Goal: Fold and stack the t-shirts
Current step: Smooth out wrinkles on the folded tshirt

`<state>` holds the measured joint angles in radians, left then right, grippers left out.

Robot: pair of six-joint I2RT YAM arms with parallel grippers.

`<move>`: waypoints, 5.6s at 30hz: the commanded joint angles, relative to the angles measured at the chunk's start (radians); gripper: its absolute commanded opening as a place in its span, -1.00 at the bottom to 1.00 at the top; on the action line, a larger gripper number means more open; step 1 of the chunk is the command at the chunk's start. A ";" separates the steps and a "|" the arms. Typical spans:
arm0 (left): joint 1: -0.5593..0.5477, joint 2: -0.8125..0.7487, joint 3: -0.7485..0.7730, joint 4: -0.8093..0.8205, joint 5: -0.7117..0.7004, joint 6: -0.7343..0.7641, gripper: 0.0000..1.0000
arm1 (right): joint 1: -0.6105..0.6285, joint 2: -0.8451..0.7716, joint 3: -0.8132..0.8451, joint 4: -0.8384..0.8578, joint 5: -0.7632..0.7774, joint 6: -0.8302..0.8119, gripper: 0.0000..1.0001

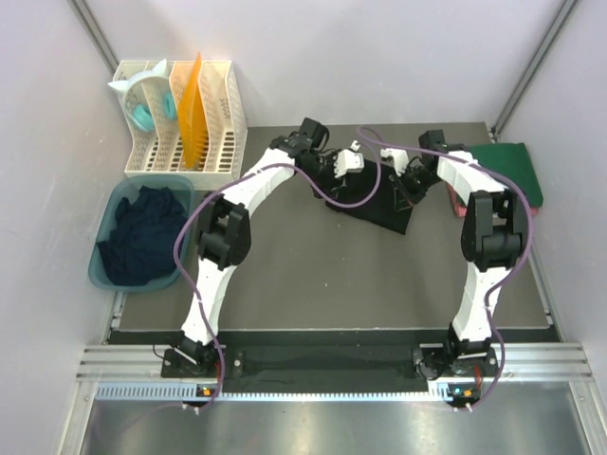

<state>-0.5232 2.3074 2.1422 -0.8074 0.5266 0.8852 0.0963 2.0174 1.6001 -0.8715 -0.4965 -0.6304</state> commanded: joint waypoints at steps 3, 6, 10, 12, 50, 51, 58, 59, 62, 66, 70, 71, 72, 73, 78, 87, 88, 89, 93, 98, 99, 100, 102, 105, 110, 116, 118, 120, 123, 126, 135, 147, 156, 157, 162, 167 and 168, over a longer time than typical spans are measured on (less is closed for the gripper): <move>-0.026 0.009 0.055 0.066 0.058 -0.041 0.29 | -0.041 0.070 0.052 0.101 -0.017 0.061 -0.97; -0.027 0.006 0.035 0.086 0.064 -0.058 0.32 | -0.040 0.115 0.066 0.123 0.022 0.070 -1.00; -0.028 0.012 0.022 0.135 0.059 -0.077 0.36 | -0.044 0.173 0.115 0.117 0.053 0.087 -1.00; -0.028 0.023 0.022 0.151 0.052 -0.084 0.38 | -0.044 0.196 0.142 0.112 0.053 0.090 -1.00; 0.048 0.090 -0.073 0.321 -0.266 0.001 -0.71 | -0.032 0.155 0.063 0.127 0.067 0.075 -1.00; 0.055 0.090 -0.071 0.318 -0.266 0.000 -0.70 | -0.032 0.155 0.060 0.129 0.067 0.074 -1.00; 0.106 0.096 -0.070 0.332 -0.297 0.009 -0.59 | -0.021 0.150 0.055 0.131 0.078 0.071 -1.00; 0.109 0.095 -0.068 0.338 -0.297 0.002 -0.56 | -0.020 0.149 0.054 0.131 0.079 0.070 -1.00; 0.114 0.073 -0.074 0.376 -0.298 -0.035 -0.56 | -0.010 0.147 0.050 0.129 0.085 0.064 -1.00; 0.120 -0.001 -0.076 0.402 -0.223 -0.109 -0.39 | -0.003 0.147 0.050 0.129 0.087 0.061 -1.00; 0.115 -0.075 -0.068 0.364 -0.024 -0.192 -0.35 | 0.000 0.144 0.054 0.131 0.091 0.061 -1.00; 0.115 -0.088 -0.064 0.343 0.075 -0.204 -0.34 | 0.000 0.144 0.054 0.129 0.092 0.061 -1.00; 0.115 -0.101 -0.048 0.321 0.125 -0.207 -0.34 | 0.000 0.144 0.054 0.131 0.093 0.060 -1.00; 0.114 -0.105 -0.038 0.263 0.165 -0.212 -0.38 | 0.000 0.144 0.055 0.131 0.096 0.060 -1.00; 0.091 -0.095 -0.004 0.047 0.251 -0.135 -0.31 | -0.001 0.144 0.055 0.132 0.102 0.058 -1.00; 0.084 -0.137 -0.284 0.097 0.135 -0.031 0.05 | 0.000 0.130 0.055 0.134 0.113 0.055 -0.99; 0.084 -0.134 -0.294 0.108 0.122 -0.031 0.04 | 0.000 0.126 0.054 0.132 0.113 0.055 -0.99; 0.084 -0.125 -0.298 0.122 0.121 -0.034 0.04 | 0.000 0.123 0.052 0.135 0.116 0.052 -0.99; 0.089 -0.098 -0.265 0.148 0.121 -0.041 0.05 | 0.000 0.116 0.043 0.135 0.122 0.051 -0.99; 0.088 -0.085 -0.229 0.178 0.145 -0.074 0.08 | 0.000 0.110 0.032 0.140 0.125 0.051 -0.99; 0.088 -0.083 -0.228 0.185 0.151 -0.080 0.21 | 0.000 0.112 0.035 0.140 0.125 0.051 -0.99; 0.089 -0.079 -0.223 0.185 0.159 -0.087 0.28 | 0.000 0.115 0.037 0.138 0.128 0.052 -0.99; 0.088 -0.074 -0.216 0.183 0.187 -0.095 0.41 | 0.000 0.116 0.041 0.138 0.131 0.052 -0.99; 0.086 -0.054 -0.196 0.185 0.204 -0.111 0.49 | 0.002 0.124 0.047 0.138 0.131 0.051 -0.99; 0.086 0.019 -0.127 0.183 0.214 -0.140 0.50 | 0.005 0.129 0.064 0.135 0.133 0.052 -0.99; 0.077 0.095 -0.056 0.188 0.210 -0.149 0.44 | 0.011 0.121 0.064 0.134 0.136 0.052 -0.99; 0.075 0.104 -0.044 0.182 0.205 -0.149 0.38 | 0.010 0.118 0.063 0.134 0.141 0.052 -0.99; 0.075 0.101 -0.045 0.182 0.200 -0.138 0.03 | 0.010 0.116 0.061 0.134 0.141 0.051 -0.99; 0.075 0.092 -0.053 0.183 0.170 -0.132 -0.99 | 0.011 0.118 0.058 0.134 0.141 0.051 -0.99; 0.078 0.080 -0.068 0.183 0.138 -0.117 -1.00 | 0.016 0.121 0.058 0.135 0.141 0.052 -0.99; 0.112 0.037 -0.169 0.145 0.063 -0.046 -1.00 | 0.022 0.112 0.047 0.138 0.153 0.046 -0.99; 0.201 0.038 -0.214 0.151 -0.051 0.001 -0.99 | 0.031 0.106 0.026 0.147 0.170 0.040 -0.99; 0.229 0.038 -0.211 0.191 -0.117 -0.012 -0.31 | 0.040 0.093 0.008 0.155 0.182 0.034 -1.00; 0.232 0.038 -0.211 0.192 -0.120 -0.014 -0.32 | 0.042 0.092 0.006 0.160 0.187 0.032 -1.00; 0.238 0.035 -0.212 0.206 -0.129 -0.026 -0.34 | 0.049 0.092 -0.025 0.196 0.251 0.040 -1.00; 0.239 -0.003 -0.214 0.214 -0.111 -0.058 -0.33 | 0.049 0.078 -0.037 0.213 0.297 0.031 -0.92; 0.239 -0.028 -0.215 0.217 -0.102 -0.068 -0.33 | 0.049 0.070 -0.035 0.213 0.293 0.031 -0.84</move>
<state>-0.2764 2.3600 1.9491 -0.5770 0.4282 0.8444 0.1528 2.1090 1.5955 -0.6647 -0.3180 -0.5735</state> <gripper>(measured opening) 0.331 0.027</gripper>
